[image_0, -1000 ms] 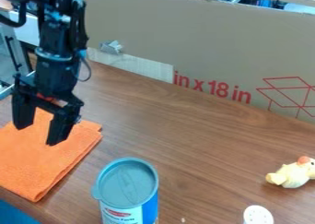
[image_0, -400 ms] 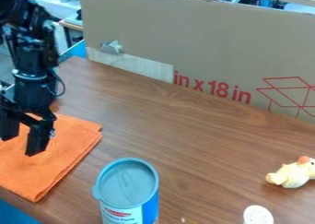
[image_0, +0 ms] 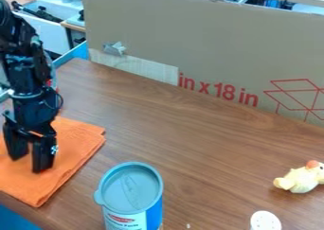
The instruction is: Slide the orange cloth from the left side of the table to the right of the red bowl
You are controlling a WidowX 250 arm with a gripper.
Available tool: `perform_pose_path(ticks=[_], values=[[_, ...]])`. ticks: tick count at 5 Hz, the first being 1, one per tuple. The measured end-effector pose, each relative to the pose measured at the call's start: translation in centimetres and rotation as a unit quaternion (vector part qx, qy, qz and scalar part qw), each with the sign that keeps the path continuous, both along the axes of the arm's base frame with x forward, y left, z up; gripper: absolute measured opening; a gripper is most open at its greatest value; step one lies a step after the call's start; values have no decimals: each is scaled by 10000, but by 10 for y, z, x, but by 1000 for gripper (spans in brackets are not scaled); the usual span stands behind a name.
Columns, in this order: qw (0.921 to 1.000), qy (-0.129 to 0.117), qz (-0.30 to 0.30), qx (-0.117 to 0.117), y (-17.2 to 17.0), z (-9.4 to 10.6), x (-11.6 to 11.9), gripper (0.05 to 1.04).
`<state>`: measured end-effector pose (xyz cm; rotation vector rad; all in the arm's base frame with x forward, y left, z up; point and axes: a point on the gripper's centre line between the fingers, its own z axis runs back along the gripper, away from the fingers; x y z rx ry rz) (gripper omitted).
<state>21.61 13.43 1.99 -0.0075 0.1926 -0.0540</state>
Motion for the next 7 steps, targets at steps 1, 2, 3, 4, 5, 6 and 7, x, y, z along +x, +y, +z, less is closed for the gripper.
perform_pose_path(ticks=[1,2,3,4,5,6,7], values=[[9999,-102,-17,-6,-5,-3,5,1001],[9998,-175,19,-45,-15,-3,14,1001],[9984,-388,-357,-195,-41,-1,55,1001],[9965,-550,-537,-329,-58,2,81,1001],[9906,-704,-1053,-521,-83,5,107,1001],[9887,-747,-1128,-653,-95,5,121,1001],[9878,-895,-1060,-710,-96,7,131,1000]])
